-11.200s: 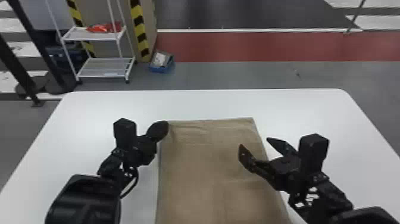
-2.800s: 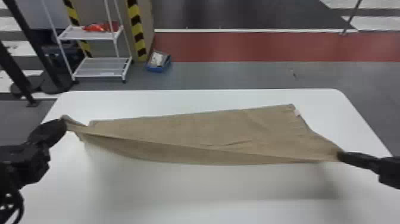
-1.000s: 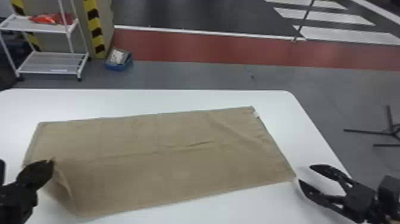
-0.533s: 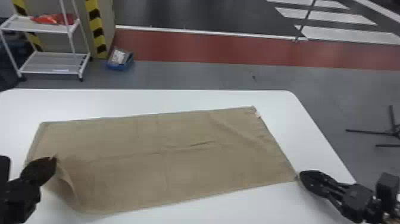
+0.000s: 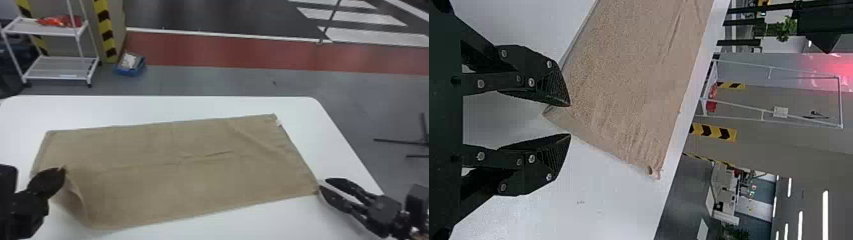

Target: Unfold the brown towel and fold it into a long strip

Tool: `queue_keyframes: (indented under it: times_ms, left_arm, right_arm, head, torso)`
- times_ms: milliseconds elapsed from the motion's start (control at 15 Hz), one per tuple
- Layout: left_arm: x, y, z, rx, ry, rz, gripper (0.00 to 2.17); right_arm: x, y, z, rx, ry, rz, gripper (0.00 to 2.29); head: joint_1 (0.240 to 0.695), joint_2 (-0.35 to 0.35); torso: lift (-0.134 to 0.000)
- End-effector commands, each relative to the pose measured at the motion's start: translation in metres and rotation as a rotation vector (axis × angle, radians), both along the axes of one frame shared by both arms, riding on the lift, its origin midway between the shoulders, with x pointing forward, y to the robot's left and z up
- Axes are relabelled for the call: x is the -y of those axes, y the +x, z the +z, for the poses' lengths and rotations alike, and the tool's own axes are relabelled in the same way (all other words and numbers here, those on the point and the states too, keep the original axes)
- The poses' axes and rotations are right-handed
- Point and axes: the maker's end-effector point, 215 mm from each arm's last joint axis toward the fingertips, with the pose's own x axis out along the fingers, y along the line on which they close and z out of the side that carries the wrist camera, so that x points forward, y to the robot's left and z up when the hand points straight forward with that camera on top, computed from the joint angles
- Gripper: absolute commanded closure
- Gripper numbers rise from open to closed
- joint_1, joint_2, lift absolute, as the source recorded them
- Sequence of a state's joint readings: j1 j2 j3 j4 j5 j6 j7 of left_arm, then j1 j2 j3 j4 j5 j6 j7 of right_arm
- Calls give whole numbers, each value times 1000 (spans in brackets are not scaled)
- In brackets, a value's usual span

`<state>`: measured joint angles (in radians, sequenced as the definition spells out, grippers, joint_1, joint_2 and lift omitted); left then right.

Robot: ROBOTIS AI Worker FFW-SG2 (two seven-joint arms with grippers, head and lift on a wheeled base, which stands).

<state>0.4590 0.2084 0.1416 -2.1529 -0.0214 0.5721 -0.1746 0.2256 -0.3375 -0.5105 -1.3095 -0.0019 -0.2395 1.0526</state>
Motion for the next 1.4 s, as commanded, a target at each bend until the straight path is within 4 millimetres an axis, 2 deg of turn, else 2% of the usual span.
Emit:
queue_keyframes:
  times_ms: [0, 267, 400, 533, 600, 933, 1000, 1133, 1267, 1333]
  left_arm:
    - [2, 2, 1, 2, -3, -5, 1619]
    - [-1, 5, 1, -2, 4, -6, 1619]
    - [-4, 6, 3, -1, 9, -3, 1619]
    - [-8, 7, 8, 8, 12, 4, 1619]
    - [-14, 7, 12, 15, 13, 14, 1619]
    - [-34, 3, 33, 39, 32, 58, 1619]
    - [-43, 1, 40, 40, 41, 76, 1619]
    - [-64, -5, 61, 50, 53, 130, 1619]
    - [-88, -13, 80, 54, 57, 185, 1615]
    - [-100, -18, 77, 26, 52, 216, 1615]
  right_arm:
    - [-4, 3, -7, -22, 2, 2, 778]
    - [-12, 7, -20, -80, 26, 3, 792]
    - [-17, 9, -24, -113, 38, 7, 1109]
    - [-20, 9, -18, -141, 59, 15, 1396]
    - [-19, 7, -12, -147, 71, 16, 1420]
    - [-7, 0, 44, -101, 108, -3, 1423]
    - [-9, 0, 56, -90, 114, 1, 1423]
    - [-7, 2, 94, -63, 133, -12, 1423]
    - [5, 8, 133, -27, 193, -45, 1423]
    - [8, 16, 144, -35, 236, -53, 1423]
  head:
    - [695, -149]
    - [695, -142]
    - [695, -134]
    - [695, -125]
    - [695, -119]
    - [695, -98]
    - [695, -96]
    - [695, -86]
    - [695, -69]
    - [695, -51]
  torso:
    - [-117]
    - [-117]
    - [-117]
    - [-117]
    - [-117]
    - [-117]
    - [-117]
    - [-117]
    - [-117]
    - [-117]
